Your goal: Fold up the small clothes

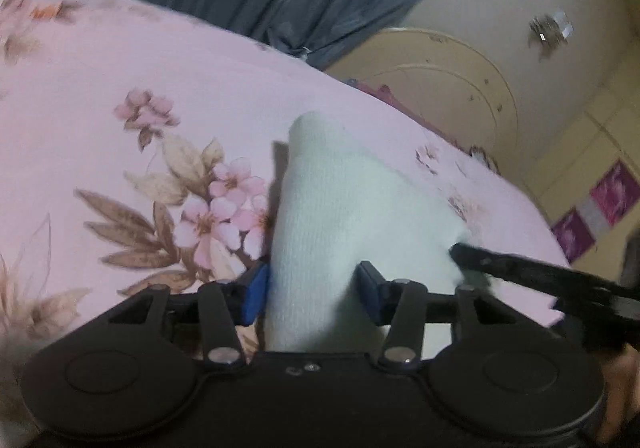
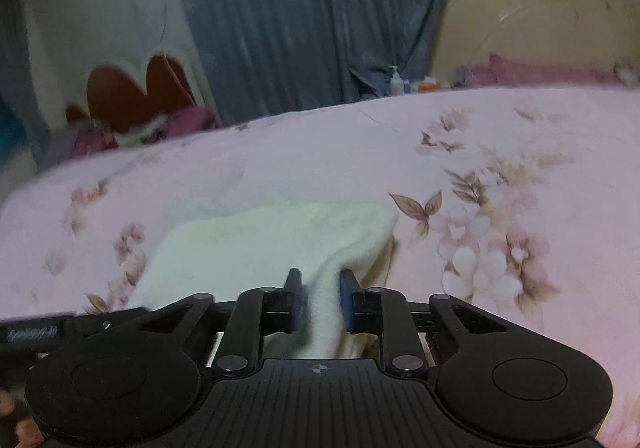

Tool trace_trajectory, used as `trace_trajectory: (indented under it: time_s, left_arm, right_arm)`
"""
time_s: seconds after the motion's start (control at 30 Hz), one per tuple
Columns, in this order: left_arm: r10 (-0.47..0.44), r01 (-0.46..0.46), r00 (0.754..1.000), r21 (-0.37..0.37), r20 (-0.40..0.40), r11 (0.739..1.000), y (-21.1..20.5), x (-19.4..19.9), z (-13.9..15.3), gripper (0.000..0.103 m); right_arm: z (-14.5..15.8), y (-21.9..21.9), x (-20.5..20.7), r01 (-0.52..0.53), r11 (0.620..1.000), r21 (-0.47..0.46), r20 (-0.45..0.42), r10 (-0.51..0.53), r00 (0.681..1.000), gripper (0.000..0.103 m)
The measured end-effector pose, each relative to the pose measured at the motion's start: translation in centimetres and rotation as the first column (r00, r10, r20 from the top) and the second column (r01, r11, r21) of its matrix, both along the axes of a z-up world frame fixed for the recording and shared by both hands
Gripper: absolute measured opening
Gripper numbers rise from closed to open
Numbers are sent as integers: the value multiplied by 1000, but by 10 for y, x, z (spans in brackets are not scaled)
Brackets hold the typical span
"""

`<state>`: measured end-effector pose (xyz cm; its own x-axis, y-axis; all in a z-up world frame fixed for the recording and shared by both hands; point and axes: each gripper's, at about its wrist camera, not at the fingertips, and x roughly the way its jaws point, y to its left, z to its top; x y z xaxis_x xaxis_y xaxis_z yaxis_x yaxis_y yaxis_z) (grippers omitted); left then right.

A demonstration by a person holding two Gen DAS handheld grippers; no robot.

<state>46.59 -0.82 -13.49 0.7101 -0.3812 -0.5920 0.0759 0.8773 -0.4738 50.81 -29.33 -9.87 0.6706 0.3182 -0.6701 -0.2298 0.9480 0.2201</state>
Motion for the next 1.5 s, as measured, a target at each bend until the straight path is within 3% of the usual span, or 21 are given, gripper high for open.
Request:
trace_trajectory:
  time_s: [0.1, 0.2, 0.23, 0.27, 0.3, 0.33, 0.37, 0.43, 0.5, 0.57, 0.67, 0.73, 0.8, 0.87, 0.9, 0.93, 1.0, 1.1, 1.17, 1.33, 1.5]
  left_arm:
    - [-49, 44, 995, 55, 92, 998, -2, 12, 27, 47]
    - [-113, 111, 992, 43, 57, 993, -1, 47, 34, 47]
    - [-131, 130, 991, 31, 17, 991, -2, 60, 31, 47]
    - [-150, 150, 988, 23, -23, 988, -3, 74, 25, 53]
    - [-160, 161, 986, 19, -55, 987, -5, 84, 18, 60]
    - [-176, 177, 981, 2, -86, 984, -5, 93, 9, 58]
    - [-192, 191, 978, -19, -84, 981, -4, 96, 2, 49]
    - [-221, 213, 971, 98, 86, 972, -13, 78, 6, 43]
    - [-250, 202, 936, 205, 247, 958, -21, 52, 3, 42]
    - [-189, 149, 964, 212, 185, 966, -22, 56, -8, 44]
    - [-143, 137, 988, 84, 64, 987, -17, 78, -17, 57]
    - [-147, 142, 988, 117, 41, 983, -20, 81, -6, 62]
    - [-142, 126, 985, 146, 100, 981, -18, 68, 11, 62]
    - [-154, 140, 981, 116, 120, 983, -10, 54, 25, 49]
    - [-169, 156, 978, 110, 122, 982, -9, 47, 29, 38]
    - [-182, 166, 975, 127, 127, 978, -13, 39, 32, 36]
    - [-229, 201, 965, 198, 129, 959, -27, 21, 30, 36]
    - [-288, 271, 957, 238, 42, 933, -45, 15, 8, 36]
    - [-288, 263, 956, 274, 54, 925, -56, 14, 6, 36]
    - [-270, 248, 962, 293, 34, 923, -50, 4, 18, 35]
    - [-255, 232, 967, 339, 24, 912, -50, -13, 25, 35]
  right_arm:
    - [-7, -11, 4, 40, 999, -14, -29, -40, 999, 21]
    - [-1, -24, 6, 63, 996, 60, -31, -61, 998, 22]
    - [0, -23, 10, 73, 995, 68, -25, -71, 997, 29]
    - [-3, -25, 15, 81, 994, 74, -30, -79, 996, 47]
    - [-5, -24, 23, 95, 993, 69, -54, -91, 994, 53]
    - [-5, -21, 29, 98, 993, 68, -76, -93, 993, 55]
    - [-8, -20, 34, 91, 992, 82, -88, -84, 993, 49]
    - [-3, -14, 29, 30, 995, 90, -16, -28, 999, 5]
    - [13, -12, 6, -31, 998, 60, 194, 19, 981, 5]
    - [15, -10, -7, -38, 999, 29, 273, 28, 962, 5]
    - [-27, -4, 25, 27, 991, -135, 42, -22, 999, 5]
    - [-20, -5, 26, 32, 992, -124, 58, -25, 998, 5]
    - [-7, -9, 22, 49, 993, -106, 77, -41, 996, 7]
    - [9, -14, 11, 74, 994, -74, 112, -66, 992, 27]
    - [17, -16, 4, 52, 998, -36, 113, -48, 992, 27]
    - [21, -16, -3, 29, 999, -15, 110, -27, 994, 27]
    - [28, -8, -17, -41, 999, -10, 114, 42, 993, 27]
    - [16, 5, -24, -143, 990, -18, 39, 144, 989, 27]
    - [-1, 11, -19, -107, 987, -119, 20, 110, 994, 27]
    - [9, 20, -13, -68, 986, -151, 15, 71, 997, 27]
    - [32, 19, -50, -107, 987, -121, 57, 115, 992, 27]
